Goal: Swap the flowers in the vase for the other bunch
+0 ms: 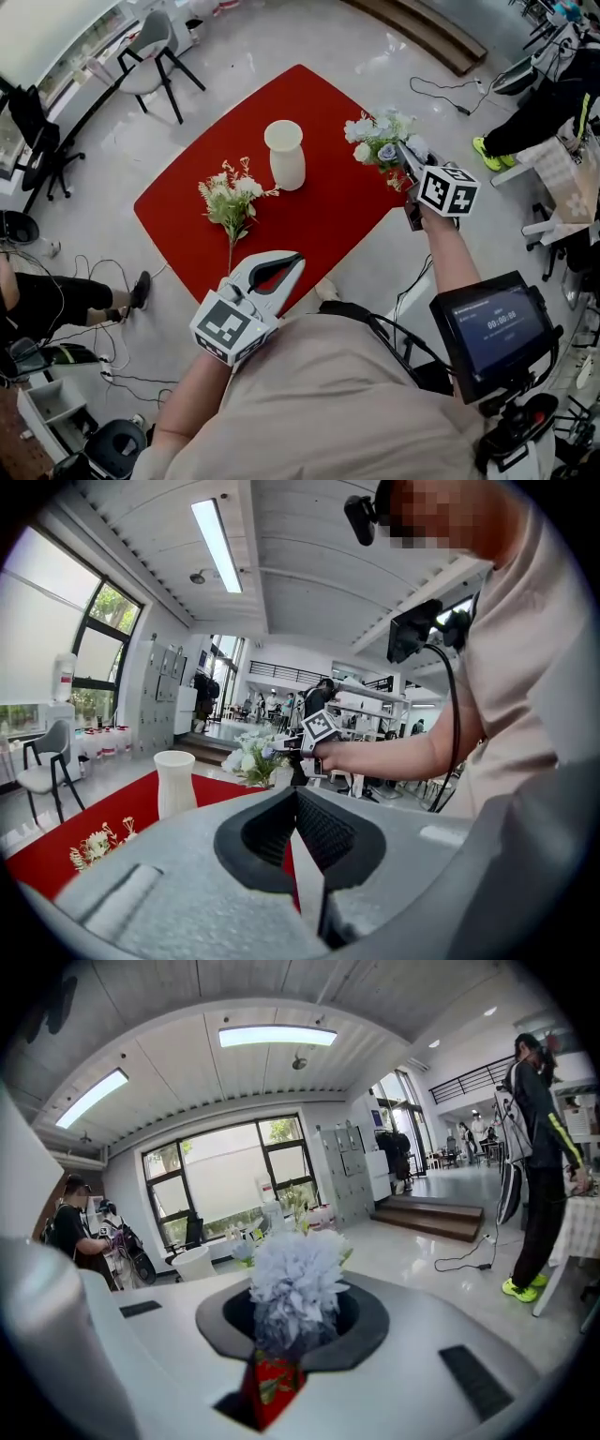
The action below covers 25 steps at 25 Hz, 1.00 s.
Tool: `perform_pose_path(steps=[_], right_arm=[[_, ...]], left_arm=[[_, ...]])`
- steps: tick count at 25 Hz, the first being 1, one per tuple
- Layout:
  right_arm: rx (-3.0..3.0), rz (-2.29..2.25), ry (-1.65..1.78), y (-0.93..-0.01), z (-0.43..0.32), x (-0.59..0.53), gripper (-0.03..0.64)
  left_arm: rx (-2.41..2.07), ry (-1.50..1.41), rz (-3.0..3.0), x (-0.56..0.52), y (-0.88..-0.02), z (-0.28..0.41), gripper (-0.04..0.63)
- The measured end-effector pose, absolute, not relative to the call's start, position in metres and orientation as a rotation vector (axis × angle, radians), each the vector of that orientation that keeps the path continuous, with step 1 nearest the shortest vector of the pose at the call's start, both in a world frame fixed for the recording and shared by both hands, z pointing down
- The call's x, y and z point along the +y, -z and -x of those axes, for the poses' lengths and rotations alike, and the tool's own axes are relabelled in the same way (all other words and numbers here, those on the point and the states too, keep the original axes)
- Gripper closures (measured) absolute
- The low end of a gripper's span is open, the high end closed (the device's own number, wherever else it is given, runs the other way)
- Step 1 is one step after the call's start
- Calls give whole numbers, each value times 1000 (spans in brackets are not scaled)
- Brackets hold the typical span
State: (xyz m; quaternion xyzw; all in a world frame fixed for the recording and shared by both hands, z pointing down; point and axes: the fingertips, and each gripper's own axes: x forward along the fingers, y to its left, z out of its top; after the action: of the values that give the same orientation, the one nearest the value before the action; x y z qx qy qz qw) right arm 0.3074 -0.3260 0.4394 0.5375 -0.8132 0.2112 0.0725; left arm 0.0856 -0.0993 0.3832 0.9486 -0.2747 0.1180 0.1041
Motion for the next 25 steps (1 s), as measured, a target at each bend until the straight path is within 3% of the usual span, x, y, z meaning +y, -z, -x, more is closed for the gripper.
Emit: perform_pose_path(steps=[18,25], right_arm=[[-2421,-1288,-612,-542,-244,-437,515],[-2408,-1191,-482,-556,-231,-438,406]], left_arm=[[-1141,-388,-2614,-145,-393,-71,589],[-1187,-387,-2566,-139,-399,-74,589]])
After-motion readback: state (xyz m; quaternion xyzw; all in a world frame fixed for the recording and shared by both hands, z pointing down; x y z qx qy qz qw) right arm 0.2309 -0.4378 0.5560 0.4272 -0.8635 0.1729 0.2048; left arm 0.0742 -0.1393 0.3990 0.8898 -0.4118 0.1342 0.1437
